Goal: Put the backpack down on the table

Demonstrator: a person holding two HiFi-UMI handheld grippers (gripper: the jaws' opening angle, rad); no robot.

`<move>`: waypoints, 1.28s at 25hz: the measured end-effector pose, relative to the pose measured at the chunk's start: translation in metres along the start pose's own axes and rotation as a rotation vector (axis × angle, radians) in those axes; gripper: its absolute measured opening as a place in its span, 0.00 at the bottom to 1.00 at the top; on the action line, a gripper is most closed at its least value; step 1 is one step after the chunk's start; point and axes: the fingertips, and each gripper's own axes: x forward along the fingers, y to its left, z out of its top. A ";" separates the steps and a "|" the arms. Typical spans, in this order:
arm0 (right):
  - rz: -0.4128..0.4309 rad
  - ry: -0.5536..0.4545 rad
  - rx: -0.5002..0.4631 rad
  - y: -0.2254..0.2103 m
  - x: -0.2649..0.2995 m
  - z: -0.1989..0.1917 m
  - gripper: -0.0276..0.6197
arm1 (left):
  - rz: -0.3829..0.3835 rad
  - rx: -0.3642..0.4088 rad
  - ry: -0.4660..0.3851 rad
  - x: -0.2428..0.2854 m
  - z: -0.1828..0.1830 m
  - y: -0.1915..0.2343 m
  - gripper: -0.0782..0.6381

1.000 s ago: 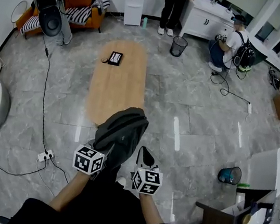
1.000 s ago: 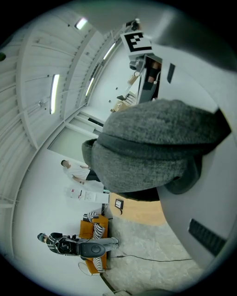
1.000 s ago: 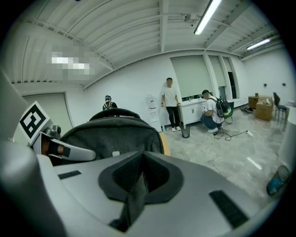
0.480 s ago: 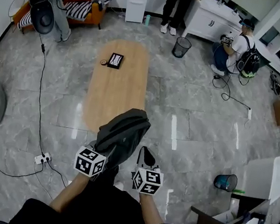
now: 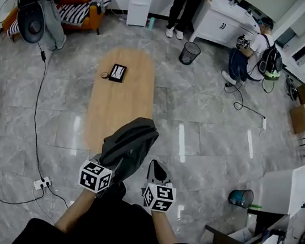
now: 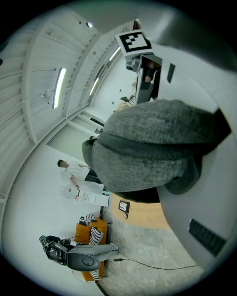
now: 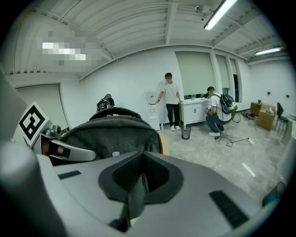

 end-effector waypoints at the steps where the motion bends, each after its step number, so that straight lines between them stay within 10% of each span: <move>1: -0.006 -0.003 -0.004 0.000 0.003 0.003 0.06 | -0.004 -0.001 -0.001 0.003 0.002 0.003 0.21; 32: 0.040 0.018 -0.016 -0.021 0.092 0.053 0.06 | 0.011 -0.039 0.019 0.065 0.064 0.048 0.21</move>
